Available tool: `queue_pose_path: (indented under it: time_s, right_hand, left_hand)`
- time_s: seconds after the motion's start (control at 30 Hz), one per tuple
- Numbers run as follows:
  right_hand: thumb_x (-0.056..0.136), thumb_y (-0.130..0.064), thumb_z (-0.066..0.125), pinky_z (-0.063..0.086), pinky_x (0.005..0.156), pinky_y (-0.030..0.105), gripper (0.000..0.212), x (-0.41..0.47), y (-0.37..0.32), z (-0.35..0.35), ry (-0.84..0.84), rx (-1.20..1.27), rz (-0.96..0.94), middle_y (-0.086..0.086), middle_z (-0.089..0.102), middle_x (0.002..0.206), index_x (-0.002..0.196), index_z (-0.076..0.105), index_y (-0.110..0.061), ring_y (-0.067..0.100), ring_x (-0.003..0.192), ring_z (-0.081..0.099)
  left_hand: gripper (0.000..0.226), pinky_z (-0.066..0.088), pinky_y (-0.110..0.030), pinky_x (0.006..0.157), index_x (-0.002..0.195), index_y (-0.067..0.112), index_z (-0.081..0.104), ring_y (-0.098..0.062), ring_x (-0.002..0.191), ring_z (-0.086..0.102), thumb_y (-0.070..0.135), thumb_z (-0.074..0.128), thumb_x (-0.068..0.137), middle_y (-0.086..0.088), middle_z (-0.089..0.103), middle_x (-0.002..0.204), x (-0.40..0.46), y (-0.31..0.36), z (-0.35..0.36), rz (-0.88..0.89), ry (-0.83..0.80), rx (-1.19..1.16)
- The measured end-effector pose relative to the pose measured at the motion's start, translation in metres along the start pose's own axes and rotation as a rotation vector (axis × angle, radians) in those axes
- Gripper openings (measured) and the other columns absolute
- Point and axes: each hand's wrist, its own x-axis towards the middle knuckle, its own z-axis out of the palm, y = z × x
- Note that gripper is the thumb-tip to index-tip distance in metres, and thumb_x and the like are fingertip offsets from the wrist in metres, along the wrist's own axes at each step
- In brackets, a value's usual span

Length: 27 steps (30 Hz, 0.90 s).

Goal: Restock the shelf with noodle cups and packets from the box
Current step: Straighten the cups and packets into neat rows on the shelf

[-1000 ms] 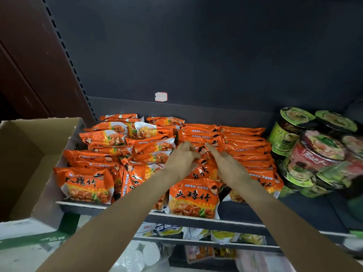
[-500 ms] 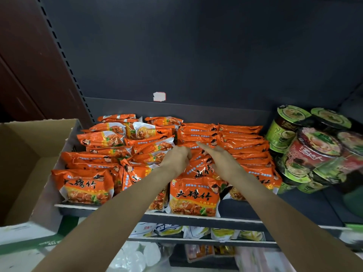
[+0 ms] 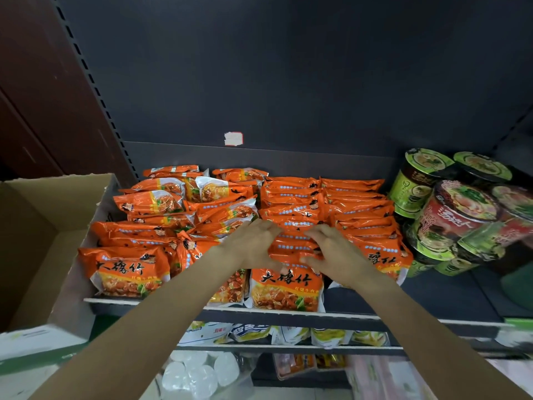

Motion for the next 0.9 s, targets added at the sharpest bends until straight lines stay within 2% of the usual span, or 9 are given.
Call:
queue_pose_path:
  time_s: [0.1, 0.23, 0.33, 0.43, 0.5, 0.57, 0.67, 0.77, 0.9]
  right_hand:
    - [0.08, -0.051, 0.065, 0.033, 0.11, 0.037, 0.091, -0.01, -0.006, 0.018, -0.116, -0.101, 0.014, -0.002, 0.021, 0.152, 0.149, 0.015, -0.022, 0.017, 0.139, 0.022]
    - [0.072, -0.047, 0.075, 0.039, 0.105, 0.049, 0.111, -0.012, -0.011, 0.039, -0.066, -0.194, 0.102, 0.0, 0.008, 0.153, 0.149, -0.001, -0.027, 0.02, 0.142, 0.014]
    - [0.073, -0.042, 0.075, 0.026, 0.112, 0.043, 0.116, -0.015, -0.014, 0.052, -0.018, -0.266, 0.121, 0.007, 0.005, 0.155, 0.149, -0.01, -0.025, 0.022, 0.145, 0.007]
    - [0.073, -0.041, 0.077, 0.025, 0.112, 0.039, 0.113, -0.016, -0.015, 0.063, 0.045, -0.321, 0.107, 0.013, 0.023, 0.147, 0.15, -0.003, -0.017, 0.027, 0.138, 0.023]
    - [0.066, -0.039, 0.083, 0.036, 0.106, 0.039, 0.113, -0.019, -0.014, 0.068, 0.103, -0.384, 0.097, 0.014, 0.04, 0.134, 0.15, 0.013, -0.012, 0.028, 0.125, 0.04]
    - [0.052, -0.034, 0.091, 0.047, 0.094, 0.038, 0.113, -0.02, -0.011, 0.072, 0.212, -0.418, 0.108, 0.014, 0.052, 0.119, 0.144, 0.031, -0.009, 0.028, 0.109, 0.053]
    - [0.046, -0.024, 0.093, 0.051, 0.086, 0.035, 0.111, -0.013, -0.004, 0.07, 0.304, -0.483, 0.133, 0.015, 0.056, 0.112, 0.139, 0.034, -0.008, 0.028, 0.101, 0.057]
    - [0.05, -0.025, 0.092, 0.048, 0.092, 0.036, 0.11, -0.003, -0.001, 0.069, 0.29, -0.518, 0.176, 0.016, 0.053, 0.117, 0.14, 0.031, -0.008, 0.029, 0.105, 0.054]
    - [0.054, -0.017, 0.088, 0.043, 0.101, 0.039, 0.107, -0.001, -0.003, 0.077, 0.307, -0.539, 0.195, 0.016, 0.05, 0.12, 0.141, 0.027, -0.008, 0.03, 0.11, 0.051]
  left_hand:
    - [0.107, 0.014, -0.04, 0.115, 0.15, 0.013, 0.01, -0.025, 0.143, 0.015, 0.06, 0.067, 0.073, -0.006, 0.013, 0.157, -0.006, 0.003, 0.012, -0.002, -0.006, 0.177]
    - [0.109, 0.012, -0.041, 0.116, 0.149, 0.007, 0.004, -0.029, 0.144, 0.009, 0.058, 0.066, 0.076, -0.014, 0.005, 0.157, -0.009, 0.008, 0.03, -0.01, 0.065, 0.355]
    - [0.111, 0.008, -0.043, 0.117, 0.149, 0.005, 0.002, -0.031, 0.145, 0.007, 0.059, 0.065, 0.075, -0.016, 0.004, 0.157, -0.009, 0.013, 0.042, -0.021, 0.097, 0.414]
    - [0.108, 0.01, -0.044, 0.117, 0.147, 0.002, 0.007, -0.033, 0.143, 0.014, 0.056, 0.067, 0.076, -0.019, 0.014, 0.155, -0.01, 0.017, 0.049, -0.025, 0.131, 0.436]
    - [0.104, 0.017, -0.043, 0.115, 0.145, 0.001, 0.016, -0.033, 0.139, 0.025, 0.055, 0.069, 0.074, -0.019, 0.026, 0.15, -0.011, 0.018, 0.05, -0.011, 0.169, 0.434]
    - [0.105, 0.032, -0.042, 0.109, 0.137, 0.001, 0.037, -0.032, 0.125, 0.045, 0.059, 0.078, 0.06, -0.018, 0.047, 0.135, -0.012, 0.019, 0.051, -0.024, 0.226, 0.444]
    - [0.102, 0.049, -0.037, 0.091, 0.117, 0.006, 0.059, -0.026, 0.099, 0.063, 0.061, 0.086, 0.035, -0.011, 0.065, 0.107, -0.004, 0.02, 0.053, -0.036, 0.344, 0.425]
    - [0.105, 0.046, -0.036, 0.096, 0.126, 0.007, 0.052, -0.026, 0.108, 0.059, 0.061, 0.085, 0.042, -0.011, 0.061, 0.116, 0.004, 0.026, 0.053, -0.083, 0.359, 0.413]
    - [0.098, 0.022, -0.04, 0.114, 0.145, 0.003, 0.018, -0.031, 0.137, 0.03, 0.049, 0.069, 0.076, -0.017, 0.031, 0.148, 0.003, 0.021, 0.058, -0.07, 0.331, 0.431]
